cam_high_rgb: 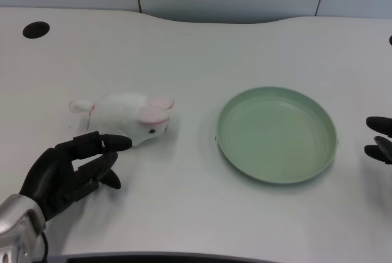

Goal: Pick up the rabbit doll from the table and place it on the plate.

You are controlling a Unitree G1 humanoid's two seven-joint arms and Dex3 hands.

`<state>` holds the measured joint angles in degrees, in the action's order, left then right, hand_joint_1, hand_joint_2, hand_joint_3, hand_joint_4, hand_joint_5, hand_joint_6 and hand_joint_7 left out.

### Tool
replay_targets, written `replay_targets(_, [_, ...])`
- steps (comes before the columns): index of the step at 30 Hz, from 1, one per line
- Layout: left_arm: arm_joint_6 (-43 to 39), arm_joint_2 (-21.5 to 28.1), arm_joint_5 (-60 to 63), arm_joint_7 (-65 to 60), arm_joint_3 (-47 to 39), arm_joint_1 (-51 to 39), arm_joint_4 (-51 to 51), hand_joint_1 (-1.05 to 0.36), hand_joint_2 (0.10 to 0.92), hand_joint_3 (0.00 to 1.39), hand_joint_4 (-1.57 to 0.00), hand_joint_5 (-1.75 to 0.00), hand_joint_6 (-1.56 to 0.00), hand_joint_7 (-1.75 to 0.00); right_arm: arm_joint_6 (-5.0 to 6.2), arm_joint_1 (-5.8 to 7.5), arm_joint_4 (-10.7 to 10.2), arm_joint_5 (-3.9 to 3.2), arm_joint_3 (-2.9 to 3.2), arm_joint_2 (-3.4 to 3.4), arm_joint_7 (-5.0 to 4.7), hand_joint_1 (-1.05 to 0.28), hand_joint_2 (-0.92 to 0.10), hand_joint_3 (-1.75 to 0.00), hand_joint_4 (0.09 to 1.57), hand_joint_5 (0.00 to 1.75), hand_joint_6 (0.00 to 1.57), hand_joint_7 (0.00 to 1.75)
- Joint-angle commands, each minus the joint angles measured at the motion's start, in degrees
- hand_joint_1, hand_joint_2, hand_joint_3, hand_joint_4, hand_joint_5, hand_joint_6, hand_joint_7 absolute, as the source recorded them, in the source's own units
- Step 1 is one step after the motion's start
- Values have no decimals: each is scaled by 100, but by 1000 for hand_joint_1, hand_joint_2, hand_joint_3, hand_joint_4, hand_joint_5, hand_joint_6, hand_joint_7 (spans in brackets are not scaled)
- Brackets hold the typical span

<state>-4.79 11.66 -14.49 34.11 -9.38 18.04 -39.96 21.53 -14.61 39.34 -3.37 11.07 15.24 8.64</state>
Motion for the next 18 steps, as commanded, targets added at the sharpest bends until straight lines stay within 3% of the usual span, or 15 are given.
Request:
replay_targets(1, [61, 74, -44, 41, -46, -11, -24, -500, 921, 374, -458, -1707, -715, -613, -9, 58, 31, -111, 71, 20, 35, -434, -921, -123, 1063, 1, 978, 0])
replay_targets(2, [76, 66, -55, 30, -56, -6, -30, -506, 921, 370, -458, -1704, -721, -617, 2, 63, 26, -94, 65, 21, 17, -434, -921, -123, 1063, 1, 978, 0])
replay_targets(5, [16, 58, -59, 52, -62, -2, -67, -519, 921, 357, -465, -1691, -724, -619, 5, 69, 21, -129, 85, 2, 20, -429, -921, -120, 1070, 4, 986, 4])
replay_targets(9, [-108, 68, -29, 116, -37, -34, -58, -498, 921, 390, -451, -1715, -712, -619, 18, 105, -8, -7, 44, 23, -150, -429, -921, -123, 1072, 5, 993, 6])
replay_targets(13, [-95, 57, -50, 98, -60, -41, -64, -515, 921, 381, -456, -1718, -717, -616, -21, 120, -47, 17, 30, 18, -205, -420, -921, -134, 1062, 1, 988, 2])
replay_targets(18, [-41, 68, -37, 57, -60, -13, -68, -524, 921, 359, -462, -1675, -730, -598, 63, 98, 28, 47, 27, 20, -217, -420, -921, -148, 1053, 2, 984, 2])
